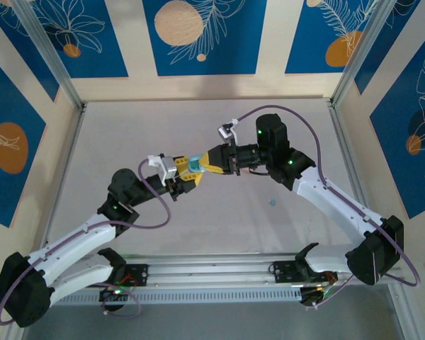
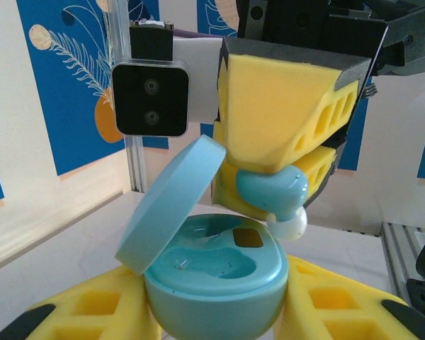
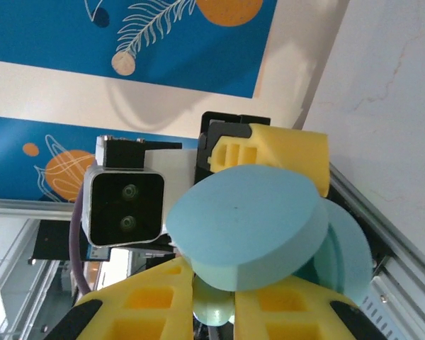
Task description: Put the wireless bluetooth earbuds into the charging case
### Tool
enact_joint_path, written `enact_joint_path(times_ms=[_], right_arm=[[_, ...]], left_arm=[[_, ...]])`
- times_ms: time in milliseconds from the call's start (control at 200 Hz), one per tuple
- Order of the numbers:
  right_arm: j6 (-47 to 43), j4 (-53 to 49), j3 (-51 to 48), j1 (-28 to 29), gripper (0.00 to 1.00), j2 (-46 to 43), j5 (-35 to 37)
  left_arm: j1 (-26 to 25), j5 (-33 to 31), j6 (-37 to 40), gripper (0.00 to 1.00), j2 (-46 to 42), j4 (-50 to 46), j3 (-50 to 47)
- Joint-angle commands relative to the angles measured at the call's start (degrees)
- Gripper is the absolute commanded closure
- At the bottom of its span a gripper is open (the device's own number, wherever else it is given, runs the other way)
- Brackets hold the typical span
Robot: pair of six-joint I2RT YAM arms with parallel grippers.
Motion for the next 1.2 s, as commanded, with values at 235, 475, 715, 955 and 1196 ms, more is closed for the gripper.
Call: enact_joint_path(times_ms=[235,475,715,955,1196], right_arm=[[-9.02,-10.08,3.92,-1.82,0.81,-1.47,2.91],[-9.75,-9.27,3.46,-2.64,0.81,-1.5,2.52],[-11.06,-9.21,3.28,-2.73,0.82,-1.25,3.03],[-15.43,-12.87,3.72,-2.63,0.81,-0.88,2.99],[-19.25,-17.78,5.09,-2.55,0.79,-0.56,3.87]], left_arm=[[-0.66,2.43,-0.72,0.62,-2.18,-0.36,0.44],[-0.63,4.91,-2.46,0.63,-1.28,0.15,1.16],[-0.67,6.06,-4.1,0.62,-0.09,2.25,1.41],[-0.65,5.46,-5.24,0.62,0.13,4.55,0.99],[-0.65,5.17,-5.15,0.63,0.1,5.08,0.92]])
